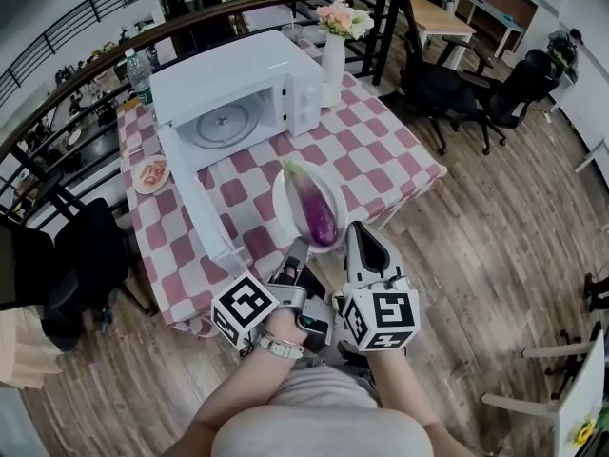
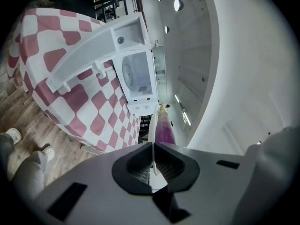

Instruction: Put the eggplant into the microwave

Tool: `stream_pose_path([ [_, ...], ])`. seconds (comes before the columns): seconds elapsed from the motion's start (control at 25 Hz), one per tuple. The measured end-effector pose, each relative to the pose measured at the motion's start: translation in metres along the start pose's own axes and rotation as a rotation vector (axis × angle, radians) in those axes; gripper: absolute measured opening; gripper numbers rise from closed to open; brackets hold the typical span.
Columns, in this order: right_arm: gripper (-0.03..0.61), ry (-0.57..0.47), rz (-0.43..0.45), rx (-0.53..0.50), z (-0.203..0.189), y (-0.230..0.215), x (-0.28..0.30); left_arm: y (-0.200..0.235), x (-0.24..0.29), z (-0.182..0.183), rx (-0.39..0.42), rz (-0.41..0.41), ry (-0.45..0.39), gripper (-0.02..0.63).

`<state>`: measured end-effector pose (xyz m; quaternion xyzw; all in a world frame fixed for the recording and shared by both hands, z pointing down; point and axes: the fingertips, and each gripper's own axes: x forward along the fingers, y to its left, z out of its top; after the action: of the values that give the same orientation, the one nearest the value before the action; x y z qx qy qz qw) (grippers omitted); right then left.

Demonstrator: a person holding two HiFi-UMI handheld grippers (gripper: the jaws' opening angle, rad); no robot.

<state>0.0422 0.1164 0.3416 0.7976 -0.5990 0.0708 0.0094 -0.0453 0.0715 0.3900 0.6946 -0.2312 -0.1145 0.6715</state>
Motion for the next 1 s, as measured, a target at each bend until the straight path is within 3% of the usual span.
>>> stream_pose_path([
  [0.4,0.026,0.029,0.135,-0.037,0.005,-0.029,0.065,-0.001,0.061,0.024,-0.014,0.016,-0.135,0.014],
  [1.0,0.026,0.066,0.396,-0.068,0.007,-0.057,0.15,0.004,0.118,0.058,-0.071,0.051,-0.419,0.014],
])
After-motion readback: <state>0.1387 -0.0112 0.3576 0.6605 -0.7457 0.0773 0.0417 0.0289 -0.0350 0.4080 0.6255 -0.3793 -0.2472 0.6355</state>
